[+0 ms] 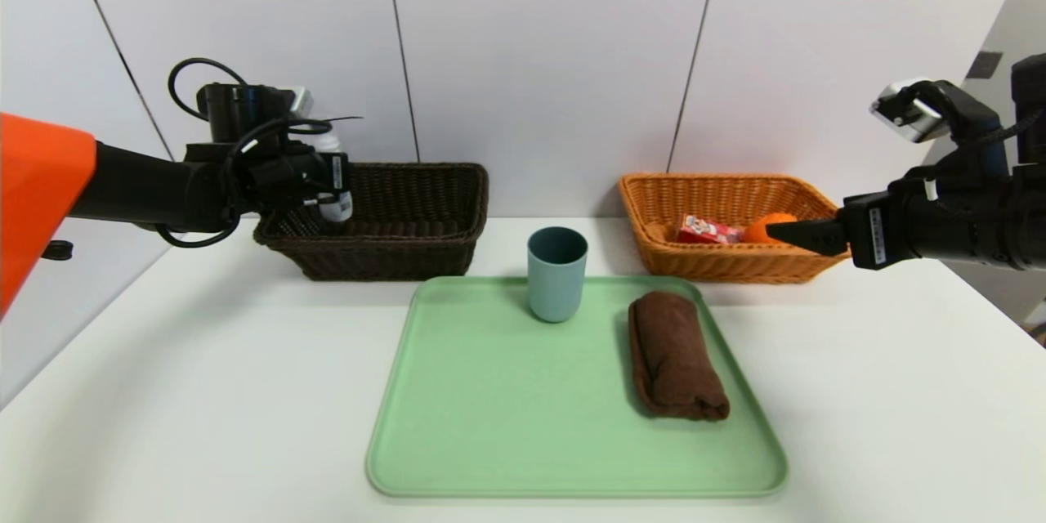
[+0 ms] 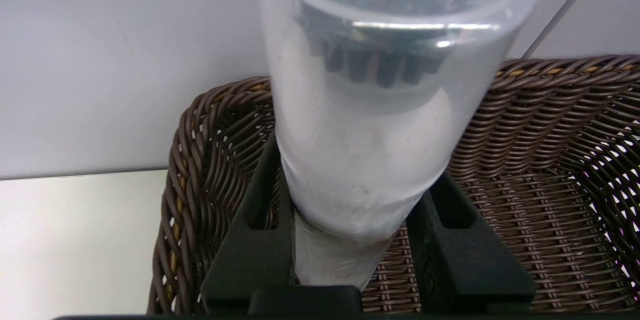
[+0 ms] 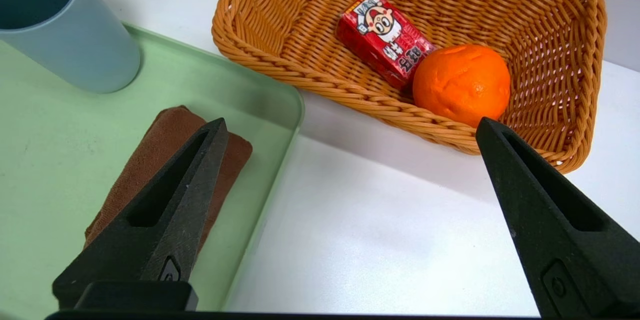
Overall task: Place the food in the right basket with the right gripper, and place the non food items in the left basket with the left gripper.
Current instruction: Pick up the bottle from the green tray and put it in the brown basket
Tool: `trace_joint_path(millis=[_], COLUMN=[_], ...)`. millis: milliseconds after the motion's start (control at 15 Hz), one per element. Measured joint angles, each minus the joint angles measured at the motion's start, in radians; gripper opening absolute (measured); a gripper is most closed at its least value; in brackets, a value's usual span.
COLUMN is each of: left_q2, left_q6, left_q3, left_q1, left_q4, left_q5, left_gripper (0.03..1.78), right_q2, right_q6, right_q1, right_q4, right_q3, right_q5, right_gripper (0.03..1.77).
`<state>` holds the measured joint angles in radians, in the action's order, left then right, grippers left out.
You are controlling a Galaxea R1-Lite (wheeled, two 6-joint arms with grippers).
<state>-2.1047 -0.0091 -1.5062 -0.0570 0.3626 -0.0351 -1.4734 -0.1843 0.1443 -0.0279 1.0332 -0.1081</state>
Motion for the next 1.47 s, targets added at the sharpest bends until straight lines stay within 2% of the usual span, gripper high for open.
trace_joint_path(millis=[800,1067,1267,1467], left_q2=[-0.043,-0.058,-0.054,-0.017], left_q6=[-0.006,-0.009,-0.008,-0.006], left_q3=[0.007,0.007,0.006,0.005], left_q1=[-0.001,-0.001,-0.001,-0.002], left_q4=[0.038,0.056,0.055,0.047], left_q5=[0.014,0.031,0.032,0.032], left_gripper=[0.65,1.08,1.29,1.42], right_q2=[-0.018,-0.02,-0.02,-0.019], right_q6=[0.001,0.001,0.001,0.001], right_q1=[0.0,-0.001,0.0,0.0], right_q4=[0.003,0.004,0.003,0.002], right_q3=[0.001,0.0,-0.003,-0.005], right_q5=[0.001,0.002,0.002,0.001], right_gripper=[1.71,1.71,1.71,1.71])
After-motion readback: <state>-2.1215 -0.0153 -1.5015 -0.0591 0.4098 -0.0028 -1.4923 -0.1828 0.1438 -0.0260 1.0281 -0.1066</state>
